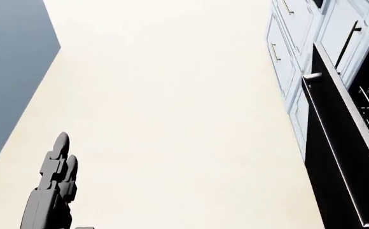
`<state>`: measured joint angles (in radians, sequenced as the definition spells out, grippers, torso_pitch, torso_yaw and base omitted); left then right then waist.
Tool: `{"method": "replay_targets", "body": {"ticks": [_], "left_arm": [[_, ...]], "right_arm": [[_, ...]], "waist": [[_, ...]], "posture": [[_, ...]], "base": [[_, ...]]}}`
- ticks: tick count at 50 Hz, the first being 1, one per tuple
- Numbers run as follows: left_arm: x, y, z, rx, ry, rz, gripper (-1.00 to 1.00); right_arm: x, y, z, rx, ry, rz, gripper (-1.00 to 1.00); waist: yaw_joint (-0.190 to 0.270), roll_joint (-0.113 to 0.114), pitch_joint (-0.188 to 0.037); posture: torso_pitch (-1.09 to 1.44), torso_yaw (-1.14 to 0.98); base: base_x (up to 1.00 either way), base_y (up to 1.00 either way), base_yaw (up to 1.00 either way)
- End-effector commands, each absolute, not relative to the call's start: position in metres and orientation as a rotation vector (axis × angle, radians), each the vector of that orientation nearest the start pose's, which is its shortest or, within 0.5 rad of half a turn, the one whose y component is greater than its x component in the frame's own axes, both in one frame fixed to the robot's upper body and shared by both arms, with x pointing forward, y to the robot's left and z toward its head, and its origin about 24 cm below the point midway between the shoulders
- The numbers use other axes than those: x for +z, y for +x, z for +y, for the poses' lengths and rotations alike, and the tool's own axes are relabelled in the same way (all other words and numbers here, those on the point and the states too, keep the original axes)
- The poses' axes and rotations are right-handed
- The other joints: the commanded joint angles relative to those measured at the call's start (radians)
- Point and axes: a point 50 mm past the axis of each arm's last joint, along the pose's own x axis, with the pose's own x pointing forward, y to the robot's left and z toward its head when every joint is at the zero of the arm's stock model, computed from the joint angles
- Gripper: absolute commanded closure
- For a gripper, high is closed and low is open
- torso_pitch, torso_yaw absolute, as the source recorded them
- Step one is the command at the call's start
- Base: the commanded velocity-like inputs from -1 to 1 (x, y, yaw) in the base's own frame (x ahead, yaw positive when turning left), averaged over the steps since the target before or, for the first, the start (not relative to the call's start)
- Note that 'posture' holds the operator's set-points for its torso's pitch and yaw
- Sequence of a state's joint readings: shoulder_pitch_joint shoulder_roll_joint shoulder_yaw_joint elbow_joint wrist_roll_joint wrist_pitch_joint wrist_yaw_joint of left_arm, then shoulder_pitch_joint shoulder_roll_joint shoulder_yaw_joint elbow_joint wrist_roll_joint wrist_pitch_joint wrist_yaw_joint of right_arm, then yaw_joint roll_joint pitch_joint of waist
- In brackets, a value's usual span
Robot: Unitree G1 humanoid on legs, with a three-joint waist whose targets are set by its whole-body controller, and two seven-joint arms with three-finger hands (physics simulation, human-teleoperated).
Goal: Close the dishwasher door
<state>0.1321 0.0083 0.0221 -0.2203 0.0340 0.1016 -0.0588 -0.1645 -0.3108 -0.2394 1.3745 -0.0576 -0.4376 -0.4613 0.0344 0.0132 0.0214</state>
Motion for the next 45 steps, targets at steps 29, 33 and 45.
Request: {"method": "replay_targets", "body": {"ticks": [29, 33, 45], "left_arm": [[0.072, 0.228, 0.159, -0.005, 0.052, -0.084, -1.0], [0.072, 0.227, 0.159, -0.006, 0.051, -0.085, -1.0], [0.074, 0.225, 0.158, -0.008, 0.053, -0.089, -1.0]], "right_arm": [[-0.071, 0.145, -0.366, -0.987, -0.404, 0.598, -1.0], [-0.066, 0.149, -0.37, -0.989, -0.404, 0.587, -1.0], [-0.053, 0.16, -0.382, -1.001, -0.416, 0.565, -1.0]], "waist": [[-0.029, -0.021, -0.002], [-0.028, -0.022, -0.003], [-0.024, -0.025, -0.005]], "posture": [[0.0, 0.0], [0.0, 0.0], [0.0, 0.0]], "base": [[0.0, 0.0, 0.0], [0.0, 0.0, 0.0], [0.0, 0.0, 0.0]]}}
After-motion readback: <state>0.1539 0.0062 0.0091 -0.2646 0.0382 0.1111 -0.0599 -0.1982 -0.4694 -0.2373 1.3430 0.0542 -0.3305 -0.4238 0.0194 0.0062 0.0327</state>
